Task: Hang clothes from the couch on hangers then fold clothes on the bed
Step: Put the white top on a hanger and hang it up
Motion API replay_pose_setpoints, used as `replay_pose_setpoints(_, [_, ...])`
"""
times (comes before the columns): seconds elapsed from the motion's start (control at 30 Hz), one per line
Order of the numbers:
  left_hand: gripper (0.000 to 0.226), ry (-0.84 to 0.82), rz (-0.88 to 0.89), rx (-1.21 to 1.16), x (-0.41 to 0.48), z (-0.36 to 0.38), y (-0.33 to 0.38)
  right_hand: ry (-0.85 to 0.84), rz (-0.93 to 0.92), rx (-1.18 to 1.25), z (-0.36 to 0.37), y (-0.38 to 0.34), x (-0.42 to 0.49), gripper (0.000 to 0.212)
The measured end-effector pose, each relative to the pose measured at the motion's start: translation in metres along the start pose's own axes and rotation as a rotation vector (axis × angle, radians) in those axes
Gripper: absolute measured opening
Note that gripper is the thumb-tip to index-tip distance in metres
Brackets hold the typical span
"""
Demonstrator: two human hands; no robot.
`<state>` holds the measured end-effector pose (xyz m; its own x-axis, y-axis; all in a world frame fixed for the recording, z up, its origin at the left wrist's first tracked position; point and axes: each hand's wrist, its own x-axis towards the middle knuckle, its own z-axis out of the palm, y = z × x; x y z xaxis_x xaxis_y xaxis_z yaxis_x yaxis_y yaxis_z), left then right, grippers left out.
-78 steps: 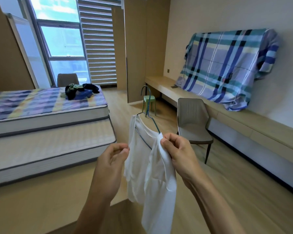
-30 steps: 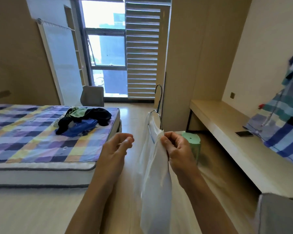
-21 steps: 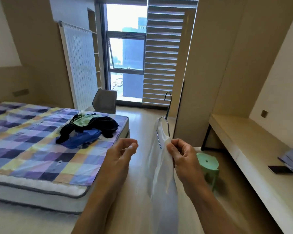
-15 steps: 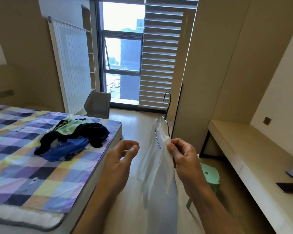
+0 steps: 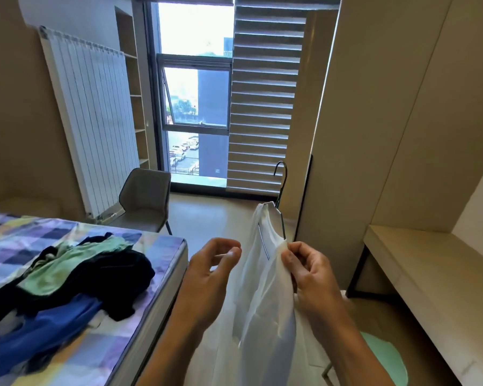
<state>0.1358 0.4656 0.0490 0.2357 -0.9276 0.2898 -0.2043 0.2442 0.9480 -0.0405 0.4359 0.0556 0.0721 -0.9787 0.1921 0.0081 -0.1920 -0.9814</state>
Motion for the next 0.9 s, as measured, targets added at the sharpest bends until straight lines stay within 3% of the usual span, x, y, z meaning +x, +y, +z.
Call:
replay_pose_setpoints(0.17, [0.044,0.052,0.034,0.035,0.13,0.033,-0.046,-0.017,-0.036,0.029,-0.004,0.044,0.144,0.018])
replay_pose_setpoints(0.3, [0.034,0.053,0.025,0.057,0.204,0.059,-0.07,-0.037,-0.04,0.02,-0.006,0.071,0.224,0.017])
replay_pose_setpoints(0.57, [0.042,0.131,0.002,0.076,0.407,0.109,-0.109,-0.078,-0.03,0.039,-0.013,0.107,0.443,0.018])
replay_pose_setpoints(0.9, [0.037,0.018,0.031,-0.033,0.644,0.182,-0.149,-0.002,-0.052,0.029,-0.026,0.141,0.687,0.02])
